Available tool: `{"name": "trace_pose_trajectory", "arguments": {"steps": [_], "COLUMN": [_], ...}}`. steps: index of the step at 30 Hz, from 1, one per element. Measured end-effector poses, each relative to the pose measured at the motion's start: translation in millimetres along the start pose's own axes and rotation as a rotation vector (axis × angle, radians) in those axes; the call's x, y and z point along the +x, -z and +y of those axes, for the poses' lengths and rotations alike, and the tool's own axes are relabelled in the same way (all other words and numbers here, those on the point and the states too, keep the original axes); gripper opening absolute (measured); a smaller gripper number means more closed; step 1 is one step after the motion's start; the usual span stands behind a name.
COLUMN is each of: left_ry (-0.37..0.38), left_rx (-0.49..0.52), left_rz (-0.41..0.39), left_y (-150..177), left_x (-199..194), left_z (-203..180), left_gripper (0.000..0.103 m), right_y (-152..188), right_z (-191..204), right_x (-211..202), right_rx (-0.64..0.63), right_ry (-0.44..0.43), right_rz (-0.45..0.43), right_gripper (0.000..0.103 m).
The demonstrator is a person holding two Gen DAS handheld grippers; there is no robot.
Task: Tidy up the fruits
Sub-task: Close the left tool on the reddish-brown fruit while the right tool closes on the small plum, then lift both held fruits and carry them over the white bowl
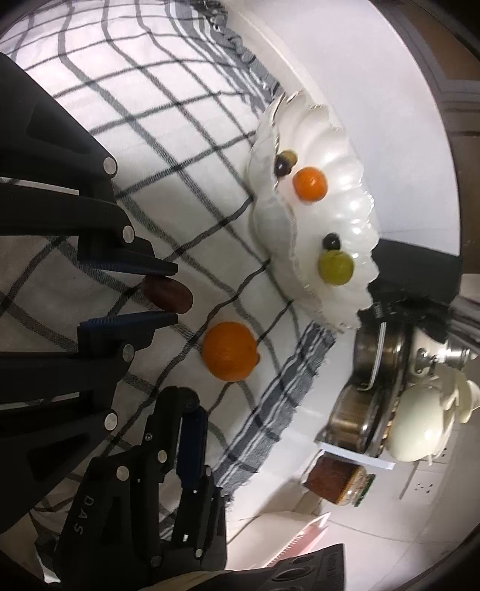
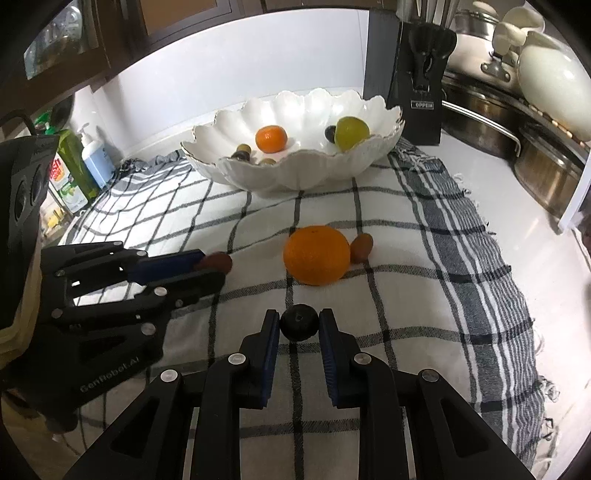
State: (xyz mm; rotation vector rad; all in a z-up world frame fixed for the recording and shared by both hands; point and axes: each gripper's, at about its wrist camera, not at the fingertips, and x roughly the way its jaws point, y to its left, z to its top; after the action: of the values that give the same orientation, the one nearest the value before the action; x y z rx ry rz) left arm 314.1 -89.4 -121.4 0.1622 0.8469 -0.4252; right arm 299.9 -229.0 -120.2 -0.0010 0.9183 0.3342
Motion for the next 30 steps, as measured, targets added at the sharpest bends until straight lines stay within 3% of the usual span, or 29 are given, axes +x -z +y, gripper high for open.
{"name": "trace_pose_trajectory", "arguments": {"steps": [14,30], "left_ry": [-0.045,-0.123], "left_rx": [-0.032,-0.072], "left_rz": [-0.129,-0.241], "left_y": [-24,-58], "left_x": [-44,-66], "left_z": [8,32], "left_gripper": [0.019,0.019], "right_y": [-32,-80], "right_z": [15,17], "right_x": [-44,-56], "right_rx": [-0.053,-0.061], "right_ry": [0.001,0.009], "right_rz": [-0.163,-0.314], "right_gripper": [0.023,0.023]}}
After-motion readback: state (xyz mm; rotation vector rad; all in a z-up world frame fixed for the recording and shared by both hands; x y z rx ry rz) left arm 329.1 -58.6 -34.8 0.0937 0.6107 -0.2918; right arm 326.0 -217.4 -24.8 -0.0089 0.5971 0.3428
